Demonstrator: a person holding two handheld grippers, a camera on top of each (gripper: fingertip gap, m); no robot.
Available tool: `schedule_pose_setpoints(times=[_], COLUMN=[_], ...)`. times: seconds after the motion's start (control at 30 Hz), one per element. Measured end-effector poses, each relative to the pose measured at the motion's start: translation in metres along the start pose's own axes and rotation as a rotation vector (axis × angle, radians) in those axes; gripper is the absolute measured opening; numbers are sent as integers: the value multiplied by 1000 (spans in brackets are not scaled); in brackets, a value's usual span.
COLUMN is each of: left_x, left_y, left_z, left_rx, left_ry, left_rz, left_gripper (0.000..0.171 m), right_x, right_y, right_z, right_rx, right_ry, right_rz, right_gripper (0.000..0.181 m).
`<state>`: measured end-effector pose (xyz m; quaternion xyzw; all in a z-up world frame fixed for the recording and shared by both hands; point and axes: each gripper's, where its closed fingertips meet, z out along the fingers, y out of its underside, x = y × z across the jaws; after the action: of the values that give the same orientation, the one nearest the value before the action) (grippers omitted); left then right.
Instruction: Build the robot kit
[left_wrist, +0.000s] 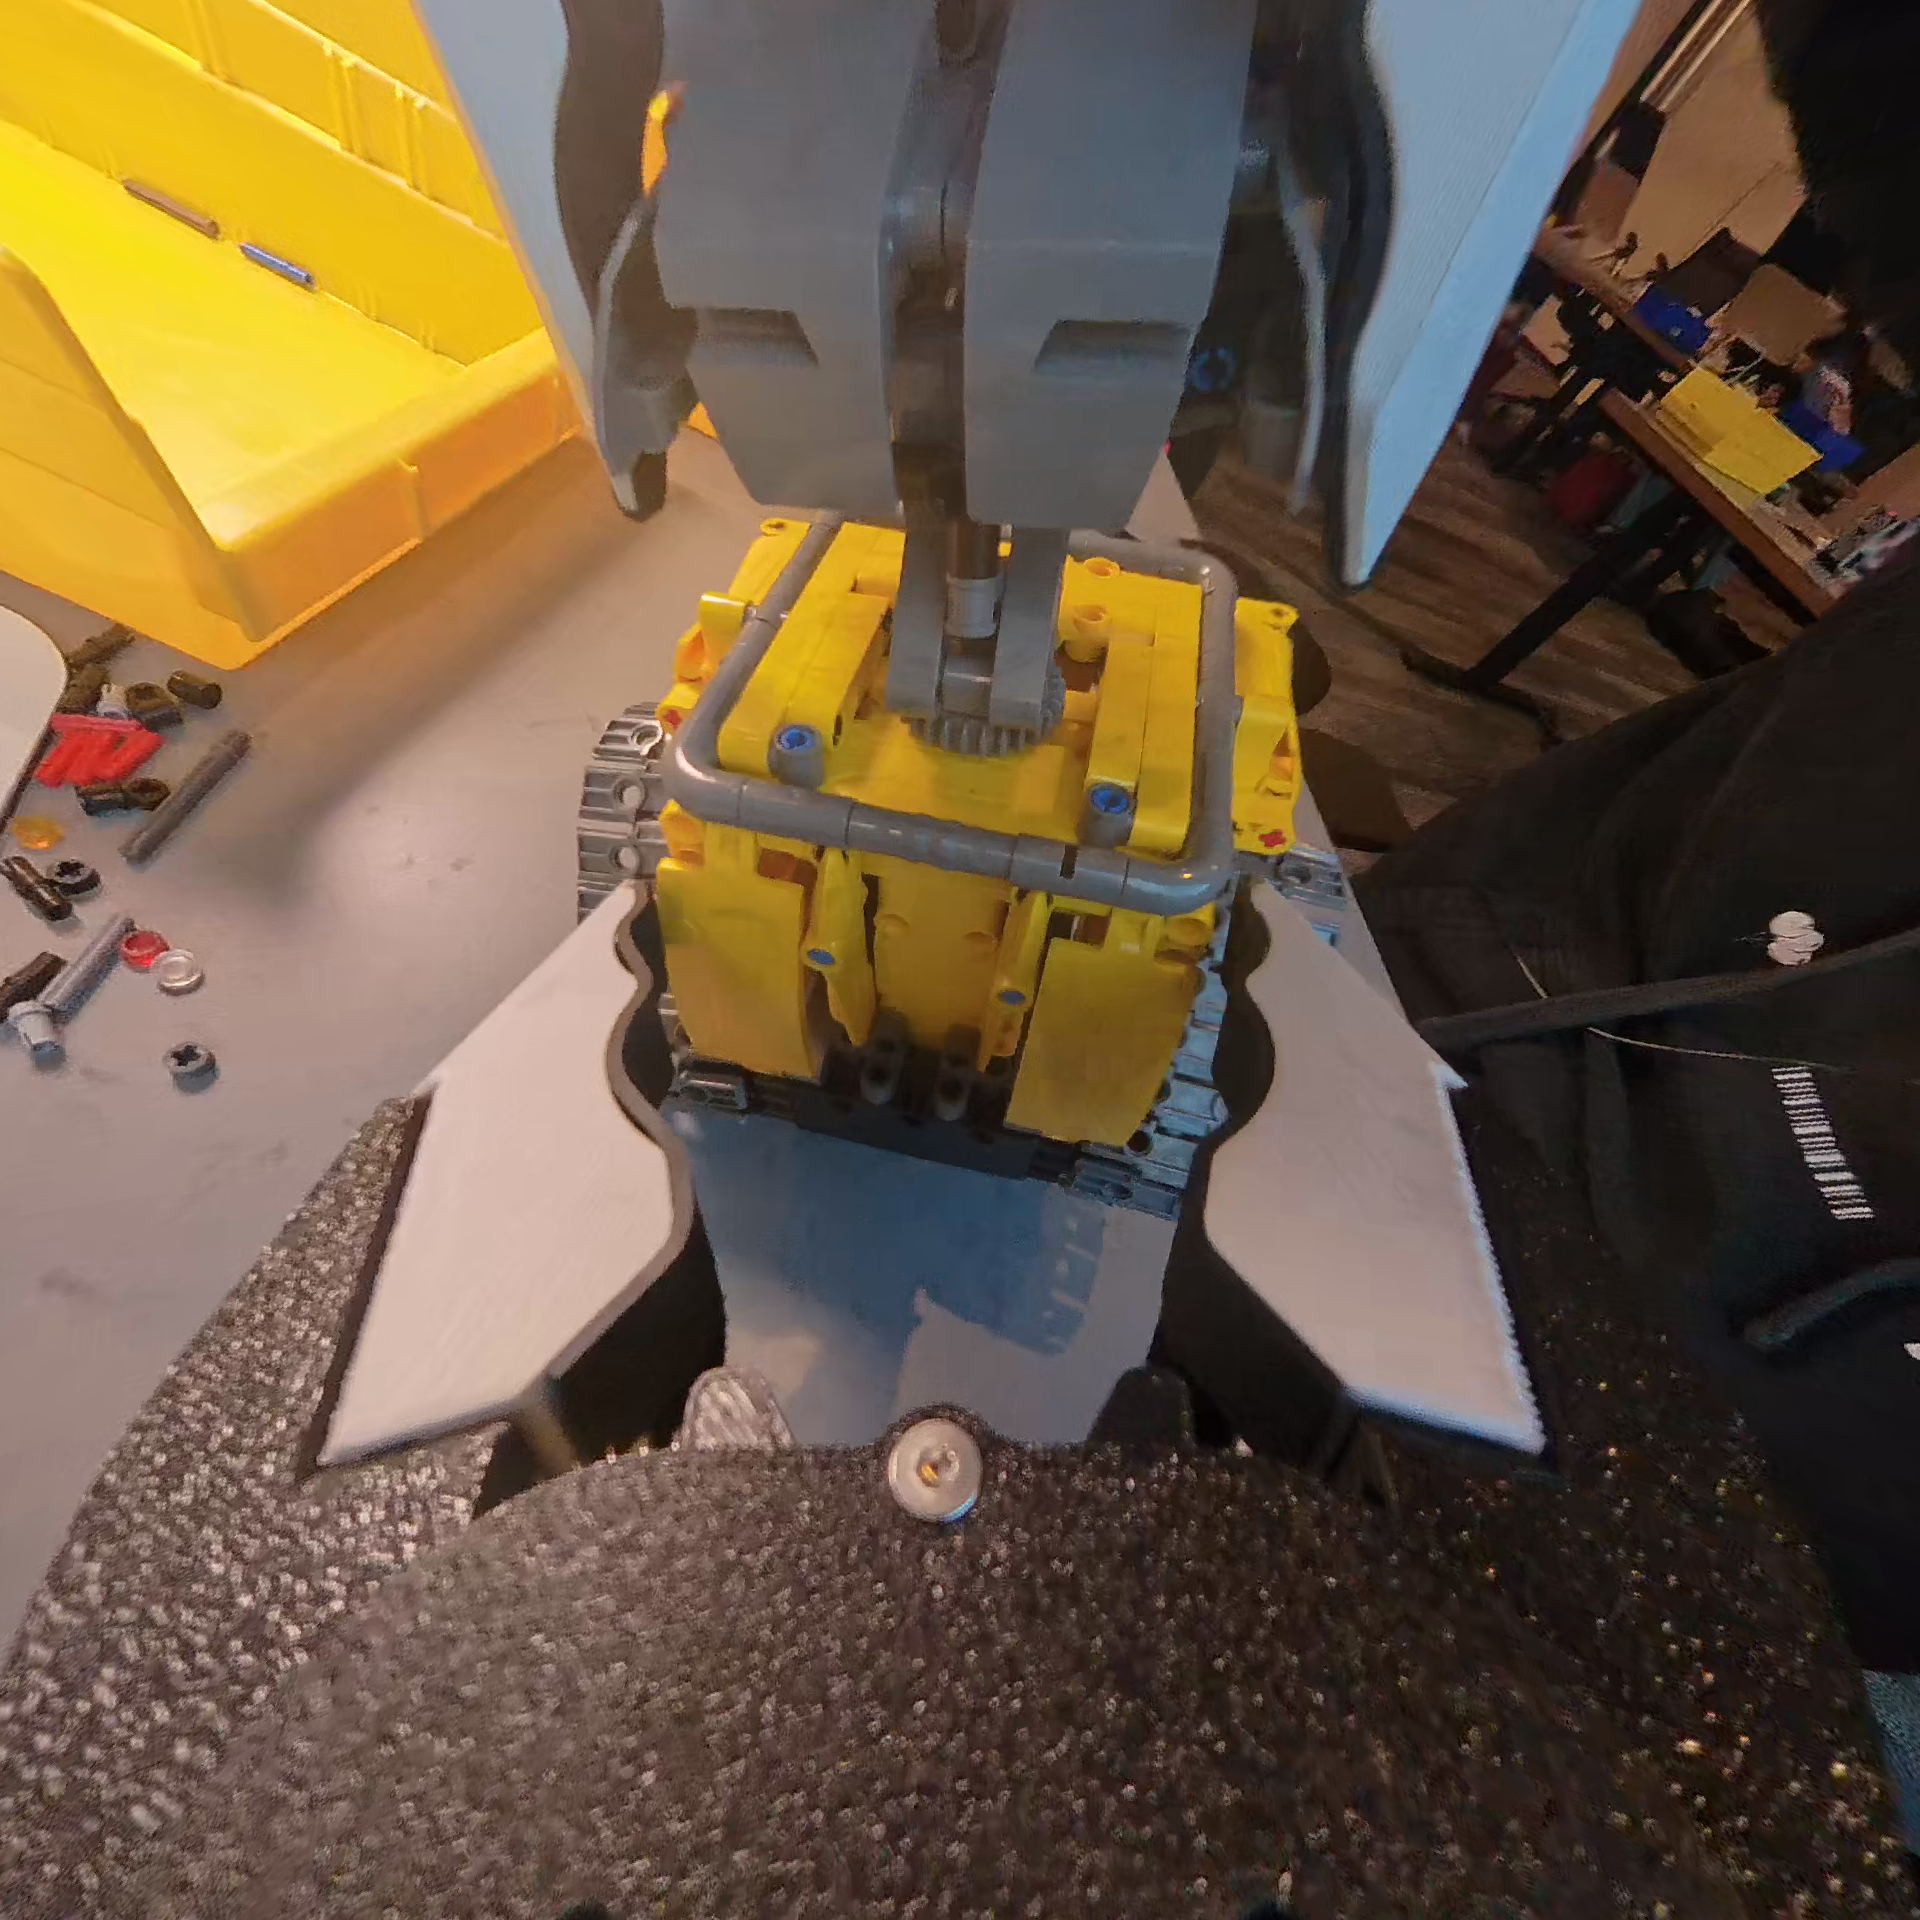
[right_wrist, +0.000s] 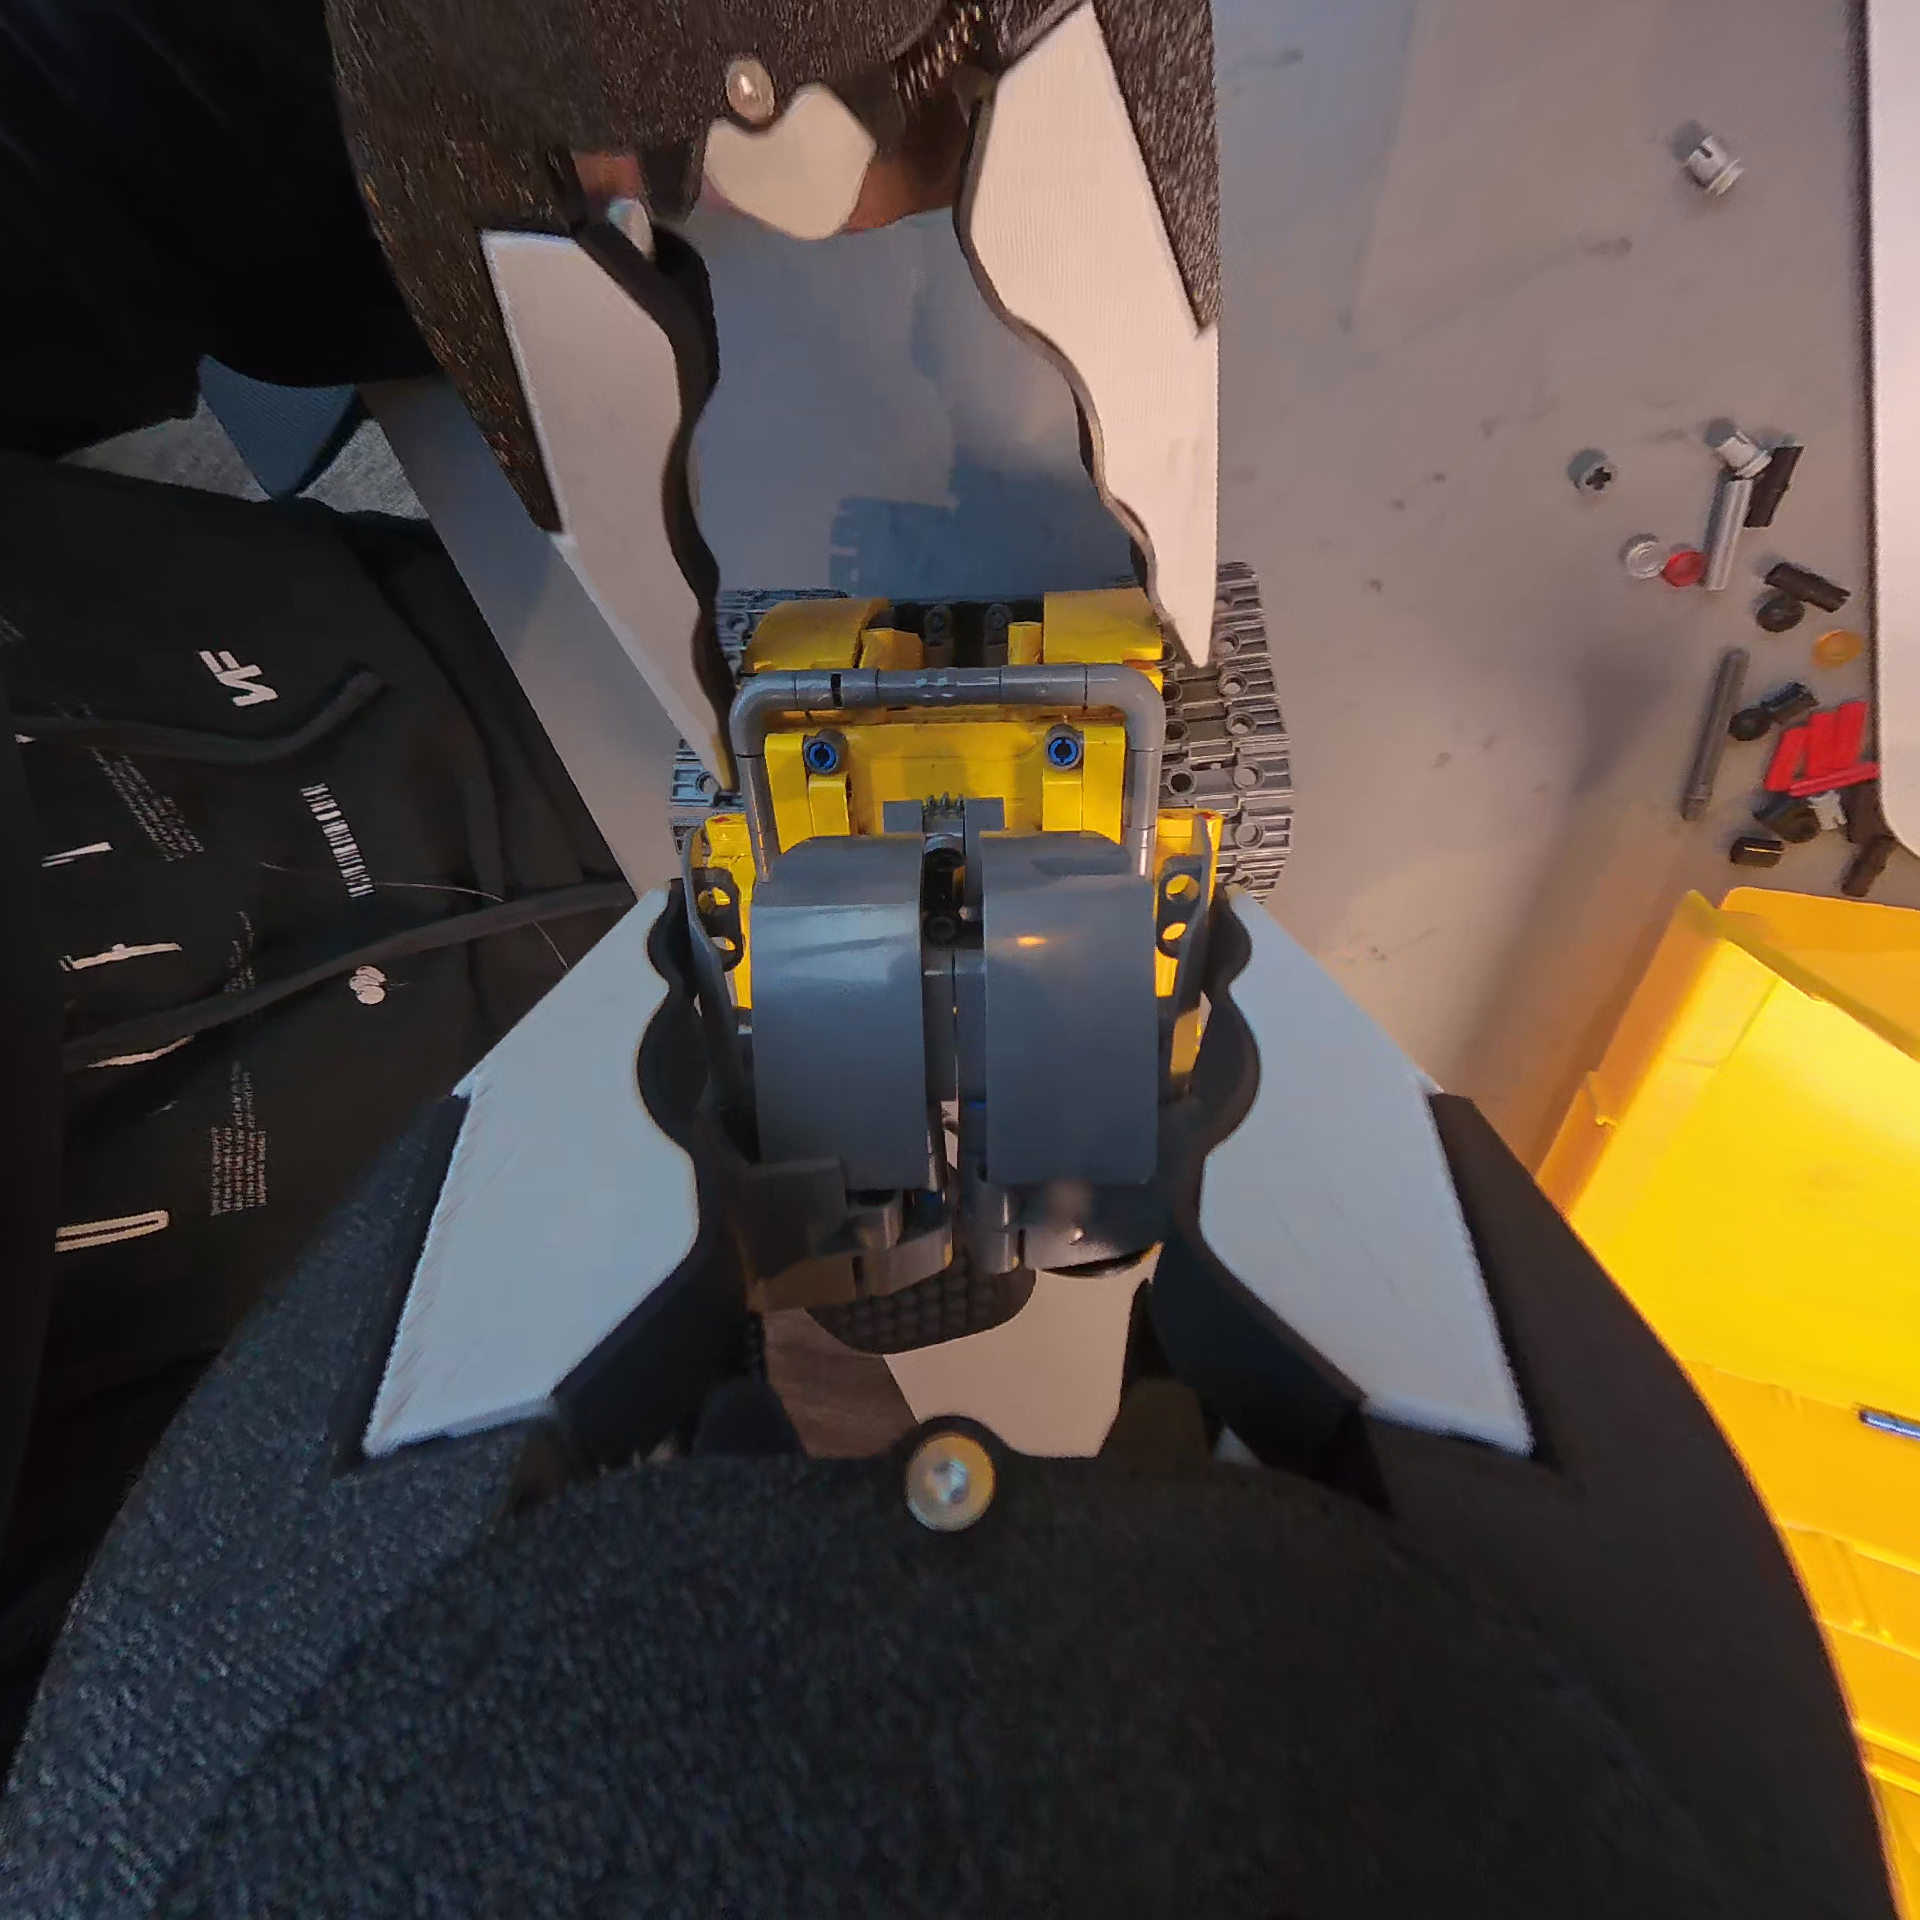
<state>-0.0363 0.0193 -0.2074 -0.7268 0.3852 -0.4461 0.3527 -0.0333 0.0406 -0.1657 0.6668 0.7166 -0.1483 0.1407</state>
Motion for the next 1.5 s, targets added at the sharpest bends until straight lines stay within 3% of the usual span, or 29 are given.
schedule_pose_setpoints(times=[0.07,0.17,0.27,0.3,0.5,0.6,0.73,0.9,0.97,1.07,1.23,1.37,1.5], left_x=[6,6,8,7,19,13,13,12,13,13,15,23,17], left_y=[-8,-22,-42,-39,-22,-10,-11,-11,-11,-12,-11,-14,-25], left_z=[-17,-41,-40,-34,-3,8,9,9,9,11,9,-17,-33], left_rx=[35,75,147,117,-12,-103,-99,-98,-95,-84,-78,-55,7], left_ry=[3,-102,-148,-157,-116,-185,-193,-188,-182,-167,-157,-124,-186], left_rz=[25,103,130,133,201,266,272,269,263,250,252,269,274], left_gripper=[101,80,38,35,35,25,25,24,24,24,25,32,26], right_x=[-2,-6,-11,-13,-21,-23,-24,-36,-26,-15,-14,-13,-14], right_y=[1,0,1,1,4,2,2,-2,14,26,26,26,23], right_z=[2,5,10,12,26,27,25,-7,-6,9,11,11,11], right_rx=[2,8,8,8,4,20,74,287,250,225,224,172,156], right_ry=[4,15,22,24,60,76,88,208,361,433,403,417,409], right_rz=[-16,-32,-49,-56,-101,-119,-167,-308,-378,-361,-273,-252,-253], right_gripper=[97,97,97,97,96,96,97,102,106,105,103,103,103])
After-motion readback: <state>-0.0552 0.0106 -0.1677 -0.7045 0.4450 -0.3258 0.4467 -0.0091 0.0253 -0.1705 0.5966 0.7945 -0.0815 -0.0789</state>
